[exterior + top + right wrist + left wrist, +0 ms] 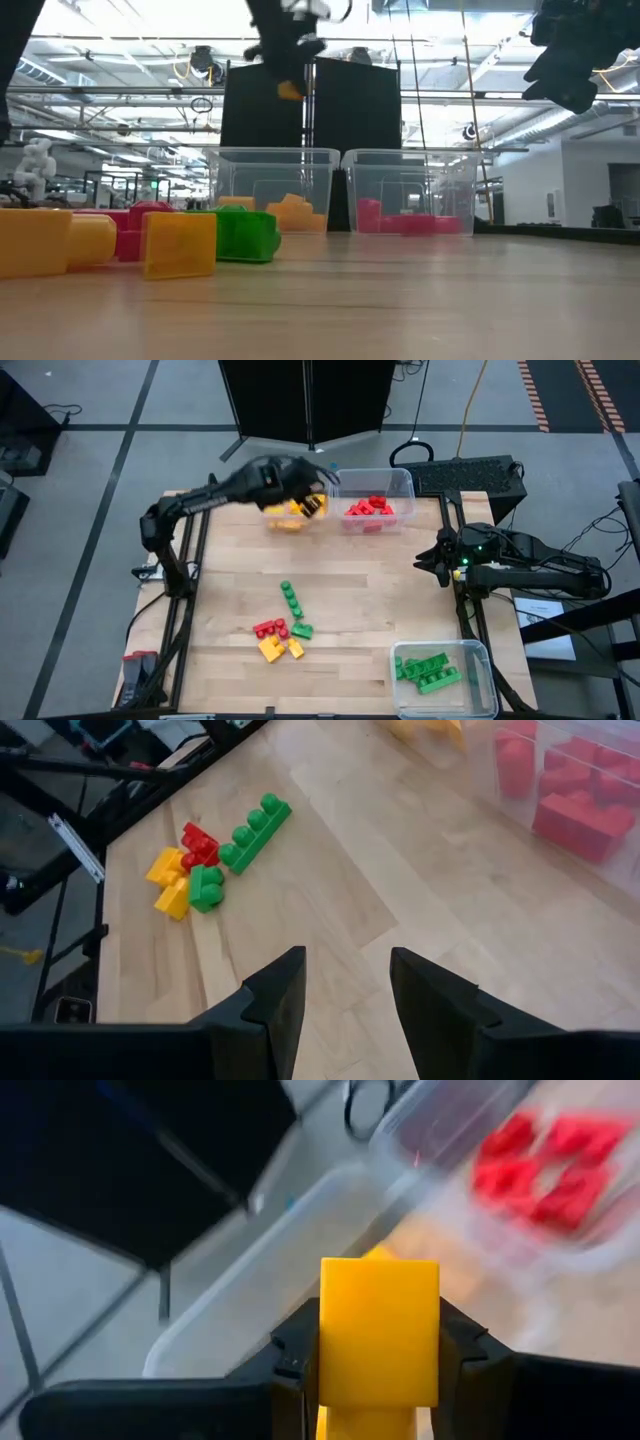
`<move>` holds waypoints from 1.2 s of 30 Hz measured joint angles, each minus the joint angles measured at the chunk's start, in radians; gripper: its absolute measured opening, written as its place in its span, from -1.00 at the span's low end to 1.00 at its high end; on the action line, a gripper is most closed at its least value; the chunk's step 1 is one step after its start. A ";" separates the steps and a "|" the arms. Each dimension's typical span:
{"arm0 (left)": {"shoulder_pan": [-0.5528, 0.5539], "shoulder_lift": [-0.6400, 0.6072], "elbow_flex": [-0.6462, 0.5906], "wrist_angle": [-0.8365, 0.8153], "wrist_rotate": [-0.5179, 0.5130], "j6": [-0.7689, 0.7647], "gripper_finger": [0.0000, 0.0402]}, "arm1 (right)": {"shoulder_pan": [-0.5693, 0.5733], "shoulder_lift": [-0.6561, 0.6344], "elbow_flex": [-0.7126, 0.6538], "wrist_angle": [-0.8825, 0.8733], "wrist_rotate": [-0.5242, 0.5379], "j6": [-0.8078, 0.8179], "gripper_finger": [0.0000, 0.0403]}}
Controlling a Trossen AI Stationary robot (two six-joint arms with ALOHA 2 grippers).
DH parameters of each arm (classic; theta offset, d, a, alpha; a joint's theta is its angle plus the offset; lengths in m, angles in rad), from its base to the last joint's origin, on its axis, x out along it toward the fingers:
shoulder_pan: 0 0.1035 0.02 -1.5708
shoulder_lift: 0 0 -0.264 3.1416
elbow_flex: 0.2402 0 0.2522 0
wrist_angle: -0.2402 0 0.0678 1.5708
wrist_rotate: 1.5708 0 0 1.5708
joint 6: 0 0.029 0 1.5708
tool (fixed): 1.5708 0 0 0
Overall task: Sort blocks
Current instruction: Put the yellow game piece into the top left transparent bin
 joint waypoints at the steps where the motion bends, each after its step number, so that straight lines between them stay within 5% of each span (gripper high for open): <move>1: 0.035 0.001 -0.012 -0.009 0.037 0.015 -0.57 | 0.000 0.000 0.000 0.000 0.002 0.014 -0.29; 14: 0.275 0.003 -0.237 0.060 0.272 0.141 -0.57 | -0.001 0.000 0.000 0.001 0.064 0.042 -0.29; 23: 0.285 0.003 -0.354 0.165 0.285 0.144 -0.36 | -0.001 0.000 0.000 0.001 0.081 0.066 -0.29; 36: 0.219 0.003 -0.305 0.100 0.318 0.296 -0.33 | 0.000 0.000 0.000 0.001 0.078 0.089 -0.29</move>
